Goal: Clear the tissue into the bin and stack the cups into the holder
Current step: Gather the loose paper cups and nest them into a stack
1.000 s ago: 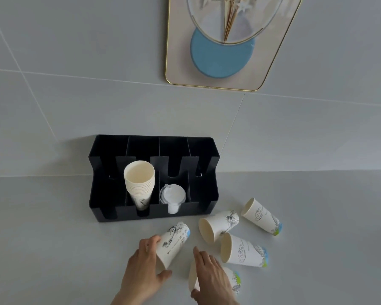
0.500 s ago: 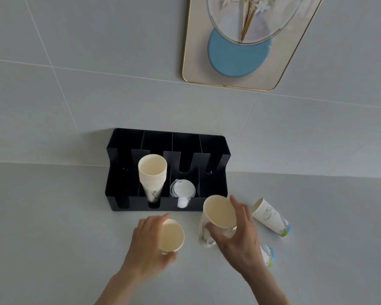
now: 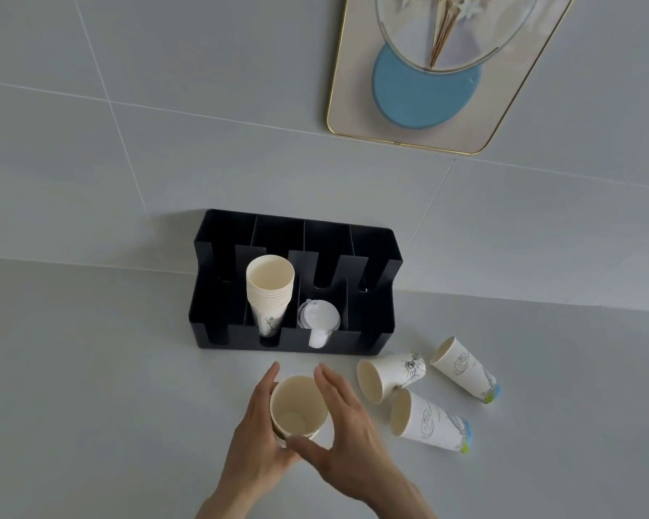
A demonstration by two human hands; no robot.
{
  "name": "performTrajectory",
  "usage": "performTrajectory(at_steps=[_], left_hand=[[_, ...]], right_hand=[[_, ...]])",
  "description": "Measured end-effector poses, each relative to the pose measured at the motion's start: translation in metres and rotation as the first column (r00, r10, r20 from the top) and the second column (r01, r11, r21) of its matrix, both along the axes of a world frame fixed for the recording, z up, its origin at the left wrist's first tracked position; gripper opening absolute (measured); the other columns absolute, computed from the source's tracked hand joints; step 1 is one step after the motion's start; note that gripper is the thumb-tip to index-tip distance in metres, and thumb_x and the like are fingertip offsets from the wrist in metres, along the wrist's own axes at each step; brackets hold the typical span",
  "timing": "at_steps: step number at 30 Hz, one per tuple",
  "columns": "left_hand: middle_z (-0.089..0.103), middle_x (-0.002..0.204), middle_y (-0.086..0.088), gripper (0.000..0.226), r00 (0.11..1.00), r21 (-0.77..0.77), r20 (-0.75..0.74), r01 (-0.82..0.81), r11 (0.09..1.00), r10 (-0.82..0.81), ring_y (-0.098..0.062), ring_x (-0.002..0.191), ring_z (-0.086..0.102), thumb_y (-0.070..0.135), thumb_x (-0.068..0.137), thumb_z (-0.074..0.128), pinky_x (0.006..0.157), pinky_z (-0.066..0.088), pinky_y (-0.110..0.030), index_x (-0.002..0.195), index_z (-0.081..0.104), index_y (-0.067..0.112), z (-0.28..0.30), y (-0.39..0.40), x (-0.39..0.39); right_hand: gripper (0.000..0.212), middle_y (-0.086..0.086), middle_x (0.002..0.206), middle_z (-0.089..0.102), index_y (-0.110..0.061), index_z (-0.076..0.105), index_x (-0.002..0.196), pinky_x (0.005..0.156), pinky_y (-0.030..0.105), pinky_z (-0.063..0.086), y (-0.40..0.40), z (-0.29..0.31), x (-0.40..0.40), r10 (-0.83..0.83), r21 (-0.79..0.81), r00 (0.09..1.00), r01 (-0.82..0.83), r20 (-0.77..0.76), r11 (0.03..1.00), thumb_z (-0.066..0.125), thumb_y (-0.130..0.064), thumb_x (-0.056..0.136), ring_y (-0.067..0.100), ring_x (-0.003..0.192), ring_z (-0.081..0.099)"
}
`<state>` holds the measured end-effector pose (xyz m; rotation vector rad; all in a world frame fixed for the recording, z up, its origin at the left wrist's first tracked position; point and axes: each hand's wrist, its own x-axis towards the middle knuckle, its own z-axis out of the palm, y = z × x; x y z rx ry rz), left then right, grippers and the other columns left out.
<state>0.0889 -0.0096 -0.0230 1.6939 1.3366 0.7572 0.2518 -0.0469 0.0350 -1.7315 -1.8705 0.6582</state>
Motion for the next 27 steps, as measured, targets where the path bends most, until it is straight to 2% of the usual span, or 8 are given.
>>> performTrajectory(at_steps=[4, 9, 14, 17, 20, 22, 24, 27], left_hand=[[0.044, 0.129, 0.034, 0.123, 1.000, 0.017, -0.018, 0.014, 1.000, -0.013, 0.006, 0.112, 0.054, 0.035, 0.055, 0.091, 0.081, 0.051, -0.014, 0.147, 0.012, 0.054, -0.004, -0.001, -0.001], [0.038, 0.131, 0.035, 0.103, 0.998, 0.053, -0.041, 0.040, 0.998, -0.038, 0.003, 0.114, 0.053, 0.042, 0.060, 0.088, 0.082, 0.048, -0.016, 0.138, 0.023, 0.060, -0.006, -0.001, 0.002], [0.040, 0.133, 0.029, 0.104, 1.000, 0.030, -0.016, 0.001, 1.000, 0.000, 0.000, 0.115, 0.050, 0.041, 0.059, 0.092, 0.084, 0.044, -0.022, 0.142, 0.030, 0.049, -0.009, -0.003, 0.007], [0.038, 0.133, 0.031, 0.102, 1.000, 0.021, -0.019, -0.007, 1.000, 0.007, 0.001, 0.114, 0.049, 0.038, 0.060, 0.091, 0.083, 0.043, -0.022, 0.142, 0.030, 0.049, -0.008, -0.003, 0.010], [0.036, 0.131, 0.036, 0.103, 0.999, 0.009, -0.035, 0.002, 1.000, -0.002, 0.001, 0.112, 0.049, 0.038, 0.060, 0.092, 0.082, 0.042, -0.021, 0.142, 0.030, 0.049, -0.006, -0.001, 0.015], [0.035, 0.131, 0.037, 0.102, 0.999, 0.001, -0.034, 0.001, 1.000, -0.001, 0.002, 0.111, 0.048, 0.037, 0.061, 0.091, 0.082, 0.042, -0.020, 0.141, 0.029, 0.049, -0.004, -0.001, 0.017], [0.035, 0.131, 0.037, 0.101, 0.999, -0.005, -0.043, -0.002, 1.000, 0.002, 0.003, 0.111, 0.048, 0.037, 0.061, 0.091, 0.081, 0.042, -0.020, 0.141, 0.029, 0.049, -0.004, -0.001, 0.018], [0.036, 0.130, 0.036, 0.100, 0.999, 0.000, -0.041, 0.001, 1.000, -0.001, 0.006, 0.109, 0.048, 0.037, 0.061, 0.091, 0.081, 0.042, -0.018, 0.138, 0.029, 0.051, -0.004, -0.001, 0.019]], right_hand=[[0.080, -0.015, 0.161, 0.032, -0.024, 0.034, 0.155, 0.117, 0.031, 0.036, -0.001, -0.017, 0.003, -0.006, -0.035, 0.997, 0.009, 0.083, 0.999, 0.066, -0.052, 0.087, 0.007, 0.145, 0.035], [0.075, -0.016, 0.155, 0.043, -0.028, 0.043, 0.150, 0.112, 0.026, 0.039, 0.004, -0.021, 0.013, -0.028, -0.079, 0.995, 0.035, 0.094, 0.996, 0.065, -0.057, 0.085, 0.006, 0.139, 0.044], [0.061, 0.001, 0.128, 0.067, -0.016, 0.059, 0.136, 0.089, 0.040, 0.053, 0.006, -0.028, 0.072, -0.361, 0.074, 0.903, 0.354, 0.234, 0.932, 0.077, -0.012, 0.078, 0.028, 0.110, 0.064], [0.087, 0.008, 0.147, 0.054, -0.008, 0.043, 0.148, 0.103, 0.042, 0.048, -0.002, -0.044, 0.111, -0.308, -0.012, 0.848, 0.347, 0.432, 0.938, 0.071, 0.005, 0.067, 0.034, 0.132, 0.053], [0.102, 0.003, 0.159, 0.037, -0.012, 0.025, 0.157, 0.117, 0.037, 0.036, -0.017, -0.059, 0.125, -0.166, -0.136, 0.807, 0.290, 0.567, 0.947, 0.074, -0.005, 0.068, 0.027, 0.145, 0.037], [0.109, 0.008, 0.136, 0.059, -0.009, 0.042, 0.148, 0.101, 0.041, 0.051, -0.023, -0.068, 0.127, -0.126, -0.170, 0.781, 0.285, 0.611, 0.943, 0.089, -0.011, 0.049, 0.031, 0.123, 0.059], [0.112, 0.006, 0.108, 0.063, -0.008, 0.049, 0.137, 0.081, 0.040, 0.058, -0.028, -0.072, 0.123, -0.152, -0.116, 0.759, 0.288, 0.633, 0.951, 0.093, -0.013, 0.034, 0.029, 0.095, 0.067], [0.111, 0.006, 0.106, 0.061, -0.006, 0.048, 0.136, 0.073, 0.039, 0.057, -0.027, -0.054, 0.115, -0.141, -0.099, 0.782, 0.250, 0.607, 0.963, 0.094, -0.029, 0.037, 0.029, 0.087, 0.065]])
